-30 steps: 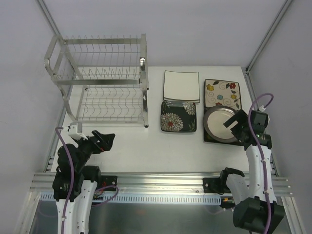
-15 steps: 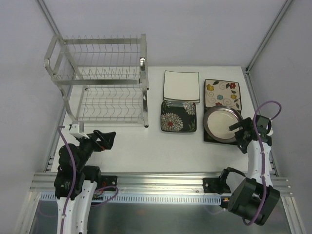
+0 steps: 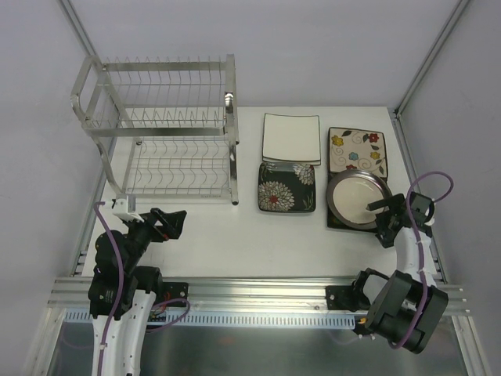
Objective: Load the plates into the dish rack
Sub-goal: Grab a plate with the right arm
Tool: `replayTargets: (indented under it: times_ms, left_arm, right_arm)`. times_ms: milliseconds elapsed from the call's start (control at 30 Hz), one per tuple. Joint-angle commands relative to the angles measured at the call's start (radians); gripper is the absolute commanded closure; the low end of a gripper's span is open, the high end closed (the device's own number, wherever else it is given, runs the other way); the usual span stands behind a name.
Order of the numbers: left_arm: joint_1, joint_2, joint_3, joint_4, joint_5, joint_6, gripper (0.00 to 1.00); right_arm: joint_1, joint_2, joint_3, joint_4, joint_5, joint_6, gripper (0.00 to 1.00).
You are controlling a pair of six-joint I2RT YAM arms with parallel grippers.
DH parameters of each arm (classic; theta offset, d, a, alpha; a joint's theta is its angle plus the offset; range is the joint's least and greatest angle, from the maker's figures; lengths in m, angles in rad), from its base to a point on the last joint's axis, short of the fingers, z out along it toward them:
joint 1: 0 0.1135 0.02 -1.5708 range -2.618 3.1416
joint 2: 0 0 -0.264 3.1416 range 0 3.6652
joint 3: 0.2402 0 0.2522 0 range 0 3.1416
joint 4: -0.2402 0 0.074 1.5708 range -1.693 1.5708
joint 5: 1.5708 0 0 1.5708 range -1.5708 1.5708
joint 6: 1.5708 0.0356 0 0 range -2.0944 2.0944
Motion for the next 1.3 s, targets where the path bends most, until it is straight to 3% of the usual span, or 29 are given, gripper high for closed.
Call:
replayTargets:
  times_ms: [0,700,967,1267]
  left_arm:
    - [-0.008,-0.007,-0.005,0.05,-0.004,0.017,0.01]
    - [-0.007,-0.056,-0.011,0.056,-0.012,0.012,0.01]
    - [-0.008,-0.062,-0.012,0.057,-0.016,0.009,0.01]
    - [-0.021,-0.067,-0.015,0.057,-0.024,0.008,0.01]
  right_arm:
    - [-0.01,0.019,0.022,0.062,-0.024,0.031,0.0]
    - [-0.033,0.011,0.013,0.16,-0.061,0.074,0.04]
    - [-0.033,-0.015,0.111,-0.06,0.085,0.025,0.04]
    - [-0.033,-0.013,0.128,-0.088,0.093,0.01,0.04]
